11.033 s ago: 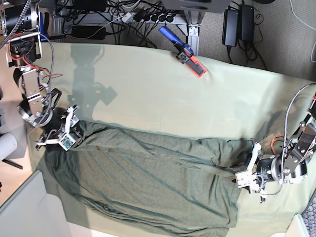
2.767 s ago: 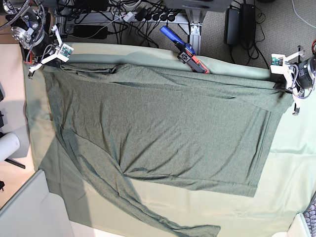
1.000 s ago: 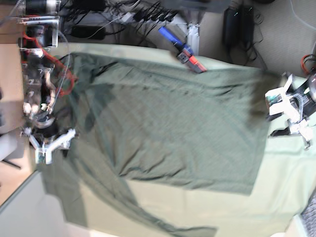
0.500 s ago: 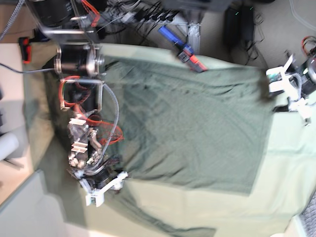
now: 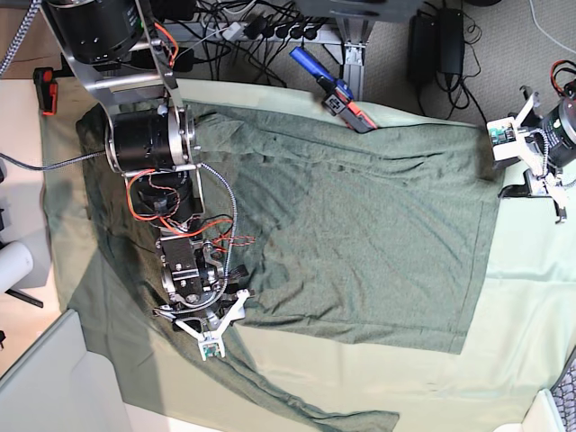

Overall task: Fold the T-shirt properly
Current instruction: 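Move the right gripper over the shirt toward its side seam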

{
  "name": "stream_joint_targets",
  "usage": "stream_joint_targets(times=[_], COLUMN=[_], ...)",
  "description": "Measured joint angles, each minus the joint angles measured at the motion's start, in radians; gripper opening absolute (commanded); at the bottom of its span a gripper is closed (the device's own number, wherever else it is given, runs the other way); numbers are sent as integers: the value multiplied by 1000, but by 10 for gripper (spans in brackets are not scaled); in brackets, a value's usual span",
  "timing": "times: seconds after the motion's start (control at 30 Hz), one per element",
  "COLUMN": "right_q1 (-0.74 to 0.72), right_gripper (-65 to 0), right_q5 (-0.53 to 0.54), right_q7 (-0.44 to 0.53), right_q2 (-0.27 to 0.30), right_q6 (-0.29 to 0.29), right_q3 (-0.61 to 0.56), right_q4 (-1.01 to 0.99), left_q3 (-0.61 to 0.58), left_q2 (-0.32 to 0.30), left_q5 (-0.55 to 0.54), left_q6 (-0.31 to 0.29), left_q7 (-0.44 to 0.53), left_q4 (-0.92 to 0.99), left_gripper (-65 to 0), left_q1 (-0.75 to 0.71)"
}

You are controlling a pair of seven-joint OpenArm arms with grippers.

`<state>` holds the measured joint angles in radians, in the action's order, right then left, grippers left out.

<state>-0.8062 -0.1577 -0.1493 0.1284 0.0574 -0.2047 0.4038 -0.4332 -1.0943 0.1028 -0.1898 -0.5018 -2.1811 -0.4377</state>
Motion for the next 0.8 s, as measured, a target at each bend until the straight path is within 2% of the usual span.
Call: stream_joint_targets(times=[0.13,0.3,0.4,0.47,0.53,0.63,0.8], right_q1=[4,11,11,11,11,14,134], right_gripper=[-502,-642,-650,-650,-650,-650,-650], right_q5=[0,-40,-68,-68,-68,-69,-68], right_q7=[12,30,56,56,56,55,-16], right_q2=[13,47,49,48,46,39,49], right_q6=[-2,-2,-2,3,48,54,52], right_q3=[0,-1,-1,-1,0,-1,-1], right_q4=[0,0,0,0,4,17,249], left_q3=[0,0,0,0,0,0,0], left_q2=[0,0,1,13,22,22,23], left_q5=[0,0,17,29,35,36,38], left_q6=[0,0,3,28,29,29,34], left_q7=[0,0,0,0,0,1,1], left_q4=[0,0,0,0,0,0,0], left_gripper=[-348,-348,-348,-348,-348,-348,-348], left_q1=[0,0,0,0,0,0,0])
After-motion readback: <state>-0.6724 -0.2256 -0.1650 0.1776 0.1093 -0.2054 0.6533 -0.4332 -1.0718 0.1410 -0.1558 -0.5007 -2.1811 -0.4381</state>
